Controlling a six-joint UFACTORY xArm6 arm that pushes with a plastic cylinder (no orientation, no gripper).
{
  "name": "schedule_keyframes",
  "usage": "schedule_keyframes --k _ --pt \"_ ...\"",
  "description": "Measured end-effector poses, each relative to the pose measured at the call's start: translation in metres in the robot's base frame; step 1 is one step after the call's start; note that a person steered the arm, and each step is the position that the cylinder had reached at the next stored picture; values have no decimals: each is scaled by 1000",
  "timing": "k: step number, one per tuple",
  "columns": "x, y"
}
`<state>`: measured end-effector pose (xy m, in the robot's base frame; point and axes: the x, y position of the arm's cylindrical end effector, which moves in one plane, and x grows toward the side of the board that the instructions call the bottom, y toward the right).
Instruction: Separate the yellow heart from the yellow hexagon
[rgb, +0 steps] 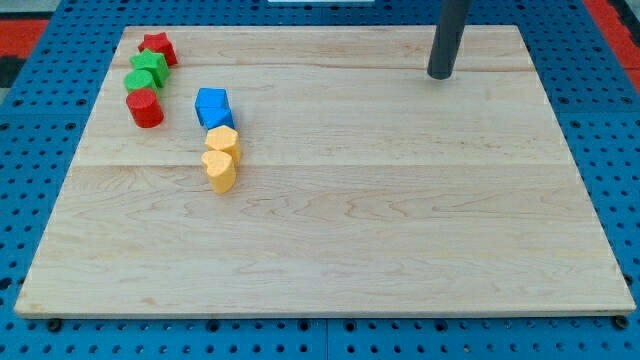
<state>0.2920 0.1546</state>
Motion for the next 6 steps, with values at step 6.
schedule_keyframes --k 6 --pt "77 3"
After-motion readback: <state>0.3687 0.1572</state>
